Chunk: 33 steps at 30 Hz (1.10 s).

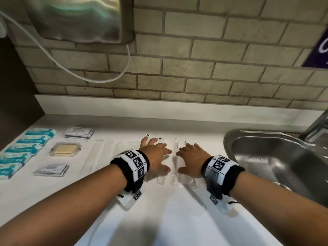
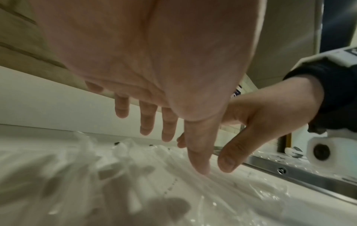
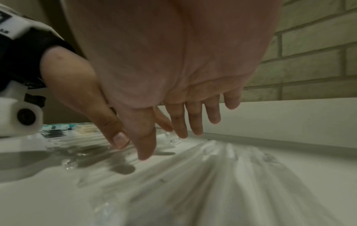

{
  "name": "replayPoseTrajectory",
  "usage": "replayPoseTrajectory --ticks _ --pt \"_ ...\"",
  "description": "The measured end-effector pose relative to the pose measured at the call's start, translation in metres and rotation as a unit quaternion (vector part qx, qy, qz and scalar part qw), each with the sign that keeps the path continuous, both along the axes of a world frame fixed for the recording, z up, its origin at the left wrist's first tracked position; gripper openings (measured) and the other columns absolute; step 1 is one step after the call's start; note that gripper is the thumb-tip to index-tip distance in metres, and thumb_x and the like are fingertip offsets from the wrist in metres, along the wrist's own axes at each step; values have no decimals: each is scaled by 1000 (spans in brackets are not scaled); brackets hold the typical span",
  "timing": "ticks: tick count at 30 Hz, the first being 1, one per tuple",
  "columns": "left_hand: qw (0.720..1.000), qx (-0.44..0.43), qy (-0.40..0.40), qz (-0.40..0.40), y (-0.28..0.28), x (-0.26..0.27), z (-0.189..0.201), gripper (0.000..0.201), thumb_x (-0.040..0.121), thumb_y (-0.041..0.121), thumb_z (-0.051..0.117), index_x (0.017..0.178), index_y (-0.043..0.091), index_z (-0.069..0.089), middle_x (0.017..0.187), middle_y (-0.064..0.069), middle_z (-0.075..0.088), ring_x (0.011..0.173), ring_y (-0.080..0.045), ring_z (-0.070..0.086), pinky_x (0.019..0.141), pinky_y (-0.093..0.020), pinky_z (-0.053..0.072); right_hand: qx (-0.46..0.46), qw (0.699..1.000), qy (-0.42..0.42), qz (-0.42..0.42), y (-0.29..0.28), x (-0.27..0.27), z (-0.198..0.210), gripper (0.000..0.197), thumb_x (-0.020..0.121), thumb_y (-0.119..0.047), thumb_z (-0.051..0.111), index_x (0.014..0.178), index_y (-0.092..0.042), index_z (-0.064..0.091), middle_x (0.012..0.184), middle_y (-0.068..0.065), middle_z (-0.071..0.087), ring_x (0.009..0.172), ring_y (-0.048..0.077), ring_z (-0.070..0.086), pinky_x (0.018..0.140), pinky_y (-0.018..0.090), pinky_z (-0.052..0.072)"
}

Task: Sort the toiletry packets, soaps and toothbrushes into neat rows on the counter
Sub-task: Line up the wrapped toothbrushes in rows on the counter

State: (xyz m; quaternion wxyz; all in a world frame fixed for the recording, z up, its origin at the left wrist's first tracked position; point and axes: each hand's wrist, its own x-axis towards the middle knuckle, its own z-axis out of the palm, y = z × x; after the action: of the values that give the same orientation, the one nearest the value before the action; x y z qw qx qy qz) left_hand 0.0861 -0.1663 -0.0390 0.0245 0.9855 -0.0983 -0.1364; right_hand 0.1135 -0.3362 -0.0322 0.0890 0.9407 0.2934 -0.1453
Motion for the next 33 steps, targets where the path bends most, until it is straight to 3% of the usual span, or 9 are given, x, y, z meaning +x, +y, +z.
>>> replayPoseTrajectory --ticks 5,11,17,22,24,26,28,30,33 --pt "995 74 10 -62 -32 5 -15 81 80 68 51 149 33 28 158 -4 26 148 -32 5 114 -58 -12 -29 999 40 -11 -27 2 -9 78 80 -52 63 146 -23 35 153 2 35 146 25 19 121 45 8" --pt "995 88 -9 -52 -36 8 -22 81 78 75 45 144 28 37 144 -4 46 144 -31 17 112 -58 -11 13 998 62 6 -26 6 -15 55 77 -48 68 123 -20 57 133 1 53 131 23 40 114 40 22" --pt "995 89 11 -30 -30 7 -20 82 78 76 45 145 30 34 144 -3 46 147 -32 11 112 -59 -12 23 997 67 3 -16 6 -11 48 79 -47 67 115 -16 60 119 4 58 116 25 50 97 35 36" --pt "995 89 20 -30 -31 8 -19 81 77 75 45 144 30 36 142 -3 47 146 -32 12 112 -59 -11 25 996 78 -20 -17 5 -12 46 78 -48 67 112 -18 61 118 3 57 116 26 50 95 41 45" --pt "996 87 21 -27 -31 7 -18 81 77 75 46 143 31 36 143 -3 46 146 -32 12 112 -59 -11 32 996 77 -26 -20 4 -14 52 79 -50 66 120 -19 57 129 4 54 124 29 47 100 43 44" --pt "996 83 16 -24 -33 6 -14 81 77 75 46 144 31 36 147 -3 43 146 -31 13 113 -58 -10 63 995 76 -35 -25 1 -12 71 84 -50 62 144 -20 38 156 8 27 142 32 30 113 45 31" --pt "997 76 5 -19 -37 5 -10 82 78 75 46 146 31 35 150 -3 38 145 -29 14 114 -57 -8 111 991 57 -56 -31 1 -4 77 89 -49 56 152 -21 21 163 5 5 147 30 19 118 42 21" --pt "998 63 -2 -18 -43 6 -6 81 78 74 47 145 29 36 153 -3 34 145 -29 14 115 -56 -8 114 991 30 -69 -41 6 4 70 92 -42 55 151 -20 24 162 6 12 145 29 25 117 40 24" --pt "998 50 4 -31 -55 7 -3 80 81 70 48 147 28 33 157 -3 27 148 -30 7 116 -55 -10 63 993 33 -94 -55 10 11 57 91 -27 53 144 -18 37 147 7 43 131 27 45 107 37 40"
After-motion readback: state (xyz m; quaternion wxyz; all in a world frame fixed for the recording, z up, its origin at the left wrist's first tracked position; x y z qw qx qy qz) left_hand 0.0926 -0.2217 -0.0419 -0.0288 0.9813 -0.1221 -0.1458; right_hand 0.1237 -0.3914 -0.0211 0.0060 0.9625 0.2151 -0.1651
